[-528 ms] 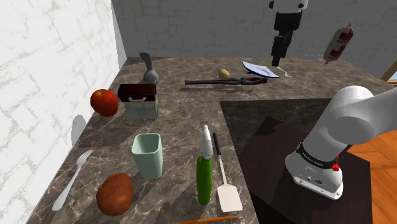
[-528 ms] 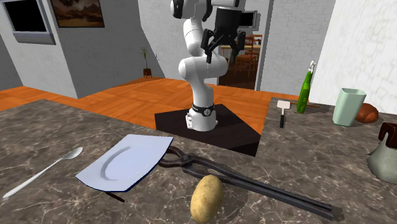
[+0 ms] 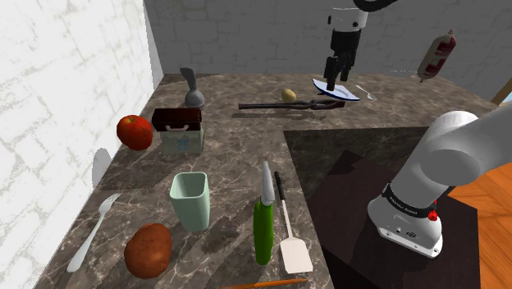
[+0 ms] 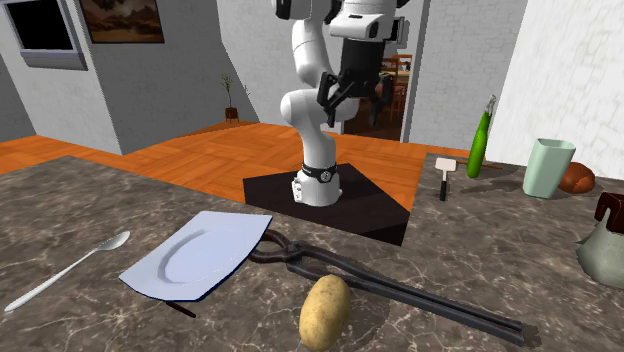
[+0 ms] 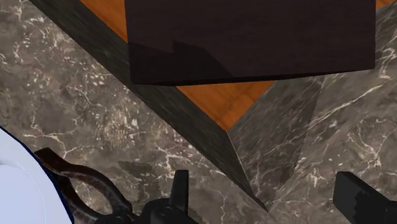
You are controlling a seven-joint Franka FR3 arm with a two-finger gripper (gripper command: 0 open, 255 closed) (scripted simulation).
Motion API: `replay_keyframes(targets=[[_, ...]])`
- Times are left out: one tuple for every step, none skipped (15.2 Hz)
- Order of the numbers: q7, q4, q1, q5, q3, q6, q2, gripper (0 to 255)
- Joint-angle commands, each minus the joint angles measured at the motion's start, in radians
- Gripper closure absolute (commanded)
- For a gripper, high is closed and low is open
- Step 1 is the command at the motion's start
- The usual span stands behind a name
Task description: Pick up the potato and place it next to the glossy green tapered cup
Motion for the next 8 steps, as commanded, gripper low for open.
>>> replay_keyframes(targets=[[0.023,0.024,-0.011,0.003,-0.011,0.06,0.074,0],[0.034,0.033,-0.016,0.006,-0.015,0.089,0.109,0],[0.044,0.044,-0.021,0.009,-0.02,0.118,0.144,0],[0.055,0.055,-0.025,0.012,-0.026,0.145,0.179,0],[0.064,0.068,-0.03,0.015,-0.031,0.172,0.214,0],[0.074,0.082,-0.034,0.019,-0.037,0.197,0.25,0],[0.083,0.098,-0.038,0.023,-0.042,0.222,0.285,0],[0.091,0.114,-0.042,0.028,-0.048,0.245,0.321,0]])
